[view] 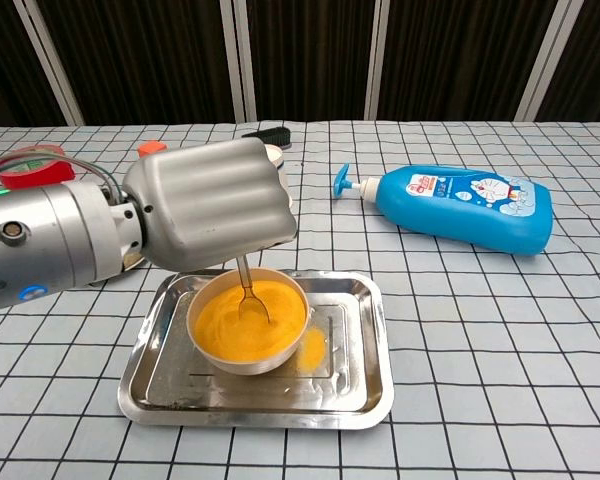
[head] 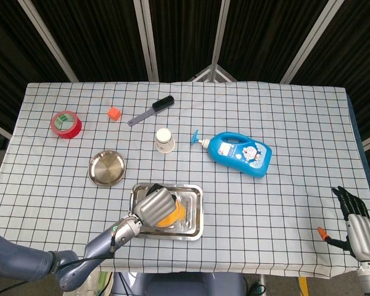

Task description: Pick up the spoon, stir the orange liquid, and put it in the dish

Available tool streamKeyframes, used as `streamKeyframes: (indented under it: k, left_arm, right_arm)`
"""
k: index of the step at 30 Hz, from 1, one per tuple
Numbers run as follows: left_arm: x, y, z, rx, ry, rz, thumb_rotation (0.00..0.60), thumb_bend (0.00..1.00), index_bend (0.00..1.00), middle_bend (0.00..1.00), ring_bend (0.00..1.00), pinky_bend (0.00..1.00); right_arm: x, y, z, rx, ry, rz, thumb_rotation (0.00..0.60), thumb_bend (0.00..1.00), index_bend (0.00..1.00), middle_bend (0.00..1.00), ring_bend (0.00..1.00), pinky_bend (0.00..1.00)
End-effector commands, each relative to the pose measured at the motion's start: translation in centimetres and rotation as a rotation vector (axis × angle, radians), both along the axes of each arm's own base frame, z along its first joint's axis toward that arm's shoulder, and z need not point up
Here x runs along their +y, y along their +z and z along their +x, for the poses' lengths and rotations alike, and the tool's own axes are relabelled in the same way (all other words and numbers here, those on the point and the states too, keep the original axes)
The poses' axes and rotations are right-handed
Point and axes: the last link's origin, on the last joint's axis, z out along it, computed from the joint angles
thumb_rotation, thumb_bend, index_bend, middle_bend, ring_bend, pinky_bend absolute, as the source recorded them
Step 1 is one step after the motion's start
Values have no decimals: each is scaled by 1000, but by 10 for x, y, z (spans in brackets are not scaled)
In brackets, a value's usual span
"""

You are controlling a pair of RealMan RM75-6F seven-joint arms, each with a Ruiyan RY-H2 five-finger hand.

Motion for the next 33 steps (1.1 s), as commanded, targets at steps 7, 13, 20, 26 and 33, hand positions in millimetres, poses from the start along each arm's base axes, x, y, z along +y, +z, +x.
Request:
streamKeyframes:
  k: [7, 13, 20, 26, 33]
  left_arm:
    - [-4, 4, 0, 3, -19, 1, 600, 717, 812, 1000, 1000, 1000]
    - [-1, 12, 2, 4, -38, 23, 600, 718, 812, 1000, 1000, 1000]
    - [-2, 20, 5, 8, -55, 30, 600, 717, 812, 1000, 1000, 1000]
    - [0, 21, 2, 33, -72, 44, 600, 717, 812, 1000, 1000, 1000]
    - [5, 24, 5, 69, -144, 84, 600, 717, 812, 1000, 1000, 1000]
  right_arm:
    - [0, 0, 0, -1, -1, 1, 600, 311, 0, 0, 0, 0]
    - [0, 0, 0, -1, -1, 1, 600, 311, 0, 0, 0, 0]
    - [0, 0, 0, -4, -4, 0, 600, 312, 0, 0, 0, 0]
    - [0, 0, 0, -5, -3, 0, 600, 312, 0, 0, 0, 0]
    - [0, 0, 0, -5, -4, 1, 600, 312, 0, 0, 0, 0]
